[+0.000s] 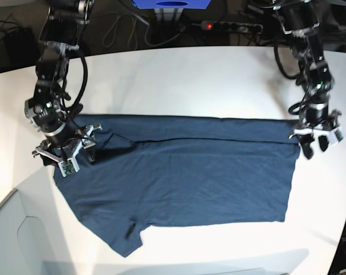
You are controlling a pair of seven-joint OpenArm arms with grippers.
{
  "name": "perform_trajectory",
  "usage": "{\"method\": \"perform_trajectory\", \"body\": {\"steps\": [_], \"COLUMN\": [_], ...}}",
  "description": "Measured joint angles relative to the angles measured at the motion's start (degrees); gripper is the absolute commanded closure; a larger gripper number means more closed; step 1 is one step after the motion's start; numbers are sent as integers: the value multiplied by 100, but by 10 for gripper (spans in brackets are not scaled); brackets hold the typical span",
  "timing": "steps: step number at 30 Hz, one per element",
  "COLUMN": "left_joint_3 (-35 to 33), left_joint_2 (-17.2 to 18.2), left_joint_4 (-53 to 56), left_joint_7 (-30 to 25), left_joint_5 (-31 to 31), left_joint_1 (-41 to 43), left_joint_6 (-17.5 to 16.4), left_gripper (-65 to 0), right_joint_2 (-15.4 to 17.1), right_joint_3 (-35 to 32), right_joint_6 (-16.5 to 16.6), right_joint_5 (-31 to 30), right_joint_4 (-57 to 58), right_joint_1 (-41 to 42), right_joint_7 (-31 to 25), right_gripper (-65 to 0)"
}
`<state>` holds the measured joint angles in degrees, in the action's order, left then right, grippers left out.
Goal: Fold the T-shirt properly
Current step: 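Lower the folded edge onto the shirt and open both grippers, then grasp the folded edge with both grippers and lift it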
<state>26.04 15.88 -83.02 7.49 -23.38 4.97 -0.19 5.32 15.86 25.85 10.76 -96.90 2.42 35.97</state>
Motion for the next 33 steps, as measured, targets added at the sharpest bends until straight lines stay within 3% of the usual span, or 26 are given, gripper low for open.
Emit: {"method": "perform_trajectory", "body": {"steps": [5,16,20,24,31,33], "left_joint_3": [24,-221,-439,-555,-564,-566], "left_joint_2": [-170,-153,-157,-140,-111,-114], "left_joint_4": [520,1266,1394,1534,1598,1598], "left_joint_7": [61,-11,-133,-323,-319,-323], "left_joint_5": [11,-2,-2,2,-22,-31], "left_joint_1": [118,-98,-151,-153,-179,-179], "left_joint_6": [55,52,17,15,15,15], "left_gripper": [-321,-318,-316,-243,0,0], "right_joint_2": [-118,-138,-155,-151,-33,83], "right_joint_3": [149,146,529,817,1139,1147], "right_joint_6": [0,0,0,0,0,0], "right_joint_5": [22,2,-17,4,-48,4], "right_joint_4": [-404,-1012,-1139,-1099,-494,-125], "right_joint_1": [-509,-1217,-1329,-1327,-1202,-1043], "right_joint_7": [55,28,13,26,4,33], "right_gripper": [-429,-429,-429,-429,-430,-430]}}
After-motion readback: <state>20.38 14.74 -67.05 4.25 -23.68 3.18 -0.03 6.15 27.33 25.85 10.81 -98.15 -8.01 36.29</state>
